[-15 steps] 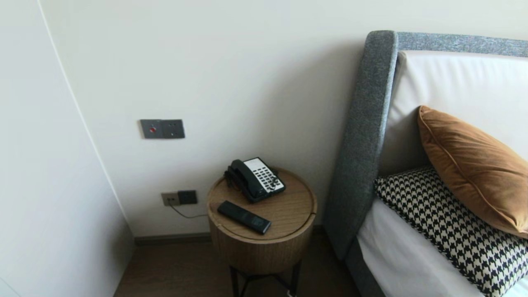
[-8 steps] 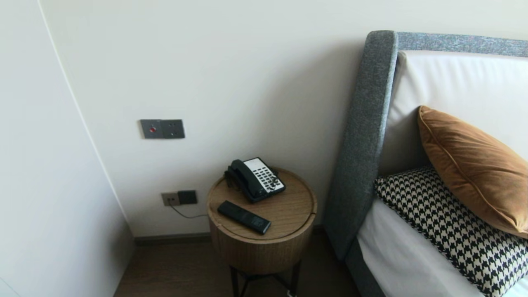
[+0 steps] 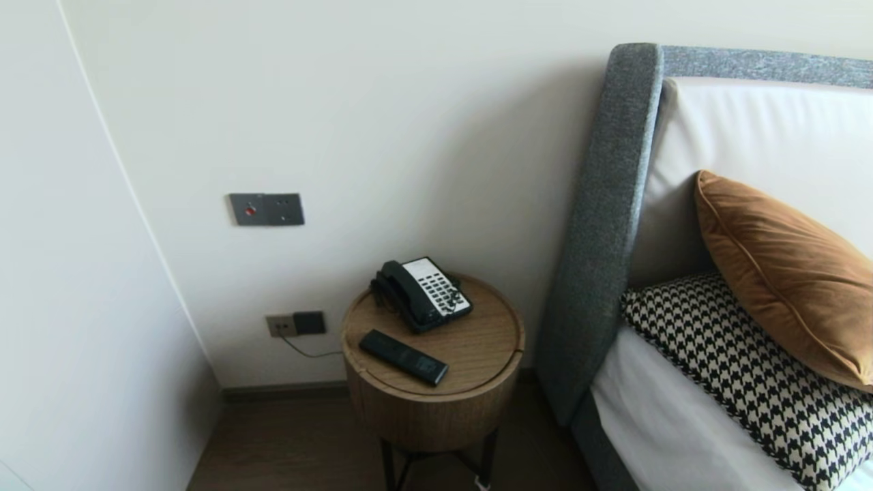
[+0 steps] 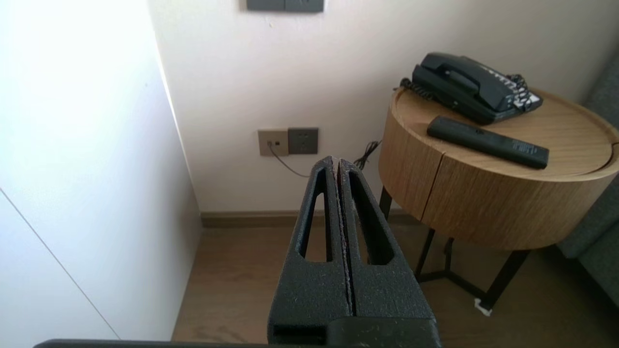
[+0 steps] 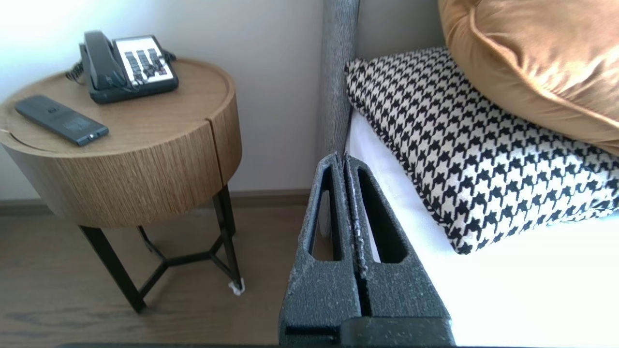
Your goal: Open the nightstand drawer
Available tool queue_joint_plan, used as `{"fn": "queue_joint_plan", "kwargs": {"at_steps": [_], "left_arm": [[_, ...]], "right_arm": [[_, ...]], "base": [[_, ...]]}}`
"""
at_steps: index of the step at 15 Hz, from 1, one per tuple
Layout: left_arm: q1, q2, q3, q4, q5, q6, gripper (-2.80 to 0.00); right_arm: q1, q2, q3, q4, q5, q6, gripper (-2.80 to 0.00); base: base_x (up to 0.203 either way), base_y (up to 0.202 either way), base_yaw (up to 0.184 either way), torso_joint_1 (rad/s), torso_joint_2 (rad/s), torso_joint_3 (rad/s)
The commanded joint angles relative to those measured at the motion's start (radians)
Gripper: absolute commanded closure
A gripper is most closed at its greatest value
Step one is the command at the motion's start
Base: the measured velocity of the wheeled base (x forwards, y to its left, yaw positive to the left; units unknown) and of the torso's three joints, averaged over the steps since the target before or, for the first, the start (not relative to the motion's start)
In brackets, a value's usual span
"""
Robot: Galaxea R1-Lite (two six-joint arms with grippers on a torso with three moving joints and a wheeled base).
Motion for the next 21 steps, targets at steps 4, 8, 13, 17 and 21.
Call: {"fn": "queue_joint_plan", "kwargs": {"at_steps": [4,8,13,17,21], "left_arm": [[0.0,-0.001,0.001,-0.002,0.001,-0.004,0.0],[0.0,-0.001,0.0,-0.002,0.001,-0.002,0.0],[0.0,-0.001,0.0,-0.002,0.001,-0.004,0.0],[0.0,-0.001,0.0,-0.002,0.001,-0.01,0.0],[0.0,-0.001,0.0,-0.002,0.001,-0.008,0.0]], "right_arm": [[0.0,-0.005,0.0,0.0,0.0,-0.001,0.0],[0.001,-0.005,0.0,0.0,0.0,-0.001,0.0],[0.001,-0.005,-0.001,-0.003,0.001,-0.001,0.0],[0.0,-0.005,-0.001,-0.003,0.001,-0.001,0.0],[0.0,-0.005,-0.001,-0.003,0.001,-0.001,0.0]], "base": [[0.0,0.0,0.0,0.001,0.0,-0.179],[0.0,0.0,0.0,0.004,0.0,-0.199],[0.0,0.0,0.0,0.003,0.0,-0.197],[0.0,0.0,0.0,0.006,0.0,-0.196],[0.0,0.0,0.0,0.005,0.0,-0.202]]}}
